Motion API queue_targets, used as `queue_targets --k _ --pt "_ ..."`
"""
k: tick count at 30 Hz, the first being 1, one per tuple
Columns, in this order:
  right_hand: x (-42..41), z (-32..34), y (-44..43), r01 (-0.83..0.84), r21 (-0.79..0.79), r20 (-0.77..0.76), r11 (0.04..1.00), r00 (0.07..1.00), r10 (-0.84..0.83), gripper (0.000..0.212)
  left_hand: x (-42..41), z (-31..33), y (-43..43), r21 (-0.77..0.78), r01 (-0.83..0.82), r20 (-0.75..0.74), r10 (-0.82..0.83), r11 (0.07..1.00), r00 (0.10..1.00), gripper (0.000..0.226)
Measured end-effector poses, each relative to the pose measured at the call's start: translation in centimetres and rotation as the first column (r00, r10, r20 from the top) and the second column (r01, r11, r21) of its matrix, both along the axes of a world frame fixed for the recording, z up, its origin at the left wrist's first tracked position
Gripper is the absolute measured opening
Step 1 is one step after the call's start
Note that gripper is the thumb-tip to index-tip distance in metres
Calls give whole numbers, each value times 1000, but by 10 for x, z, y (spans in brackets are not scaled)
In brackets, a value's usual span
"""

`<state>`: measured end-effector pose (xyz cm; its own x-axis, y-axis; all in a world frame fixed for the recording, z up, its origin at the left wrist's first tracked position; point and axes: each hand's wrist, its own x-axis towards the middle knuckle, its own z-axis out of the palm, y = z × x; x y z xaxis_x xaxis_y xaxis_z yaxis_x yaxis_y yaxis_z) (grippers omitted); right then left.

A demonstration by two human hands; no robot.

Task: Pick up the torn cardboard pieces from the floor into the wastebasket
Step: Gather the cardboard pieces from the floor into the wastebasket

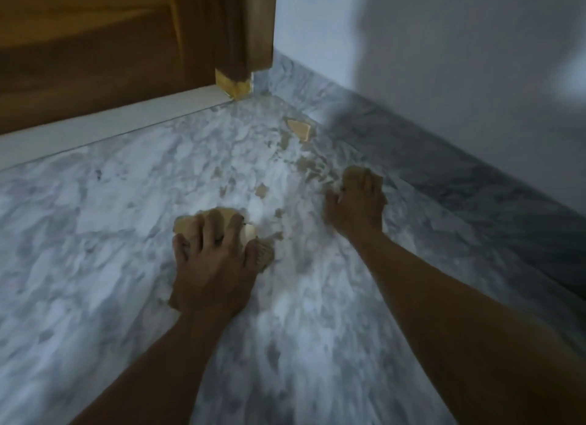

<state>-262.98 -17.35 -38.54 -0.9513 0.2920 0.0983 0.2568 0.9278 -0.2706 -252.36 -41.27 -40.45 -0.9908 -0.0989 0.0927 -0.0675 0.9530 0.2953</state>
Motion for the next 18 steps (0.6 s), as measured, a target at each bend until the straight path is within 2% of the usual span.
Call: queue_targets --k 2,4,9,13,16,18 --pt "-35 -9 10 47 6 89 999 995 -48 70 -6 2 0 -7 -20 -12 20 1000 1000 62" --pt "-67 -14 6 64 30 115 998 991 -67 74 -11 5 1 -1 -43 8 43 999 999 63" --pt "-145 -4 -42 61 -14 50 998 997 -60 72 -15 4 2 -35 -57 20 58 998 998 61" --pt "-197 -10 -67 -41 -54 -35 998 999 39 65 -18 1 3 -36 -93 -2 93 995 996 61" --pt "-223 -7 -68 -168 -82 110 982 978 177 67 -19 -3 3 -30 -107 -41 105 994 994 61" --pt "-228 -4 -68 -184 -41 204 982 961 189 64 -19 -4 1 -32 -118 -50 117 992 992 61"
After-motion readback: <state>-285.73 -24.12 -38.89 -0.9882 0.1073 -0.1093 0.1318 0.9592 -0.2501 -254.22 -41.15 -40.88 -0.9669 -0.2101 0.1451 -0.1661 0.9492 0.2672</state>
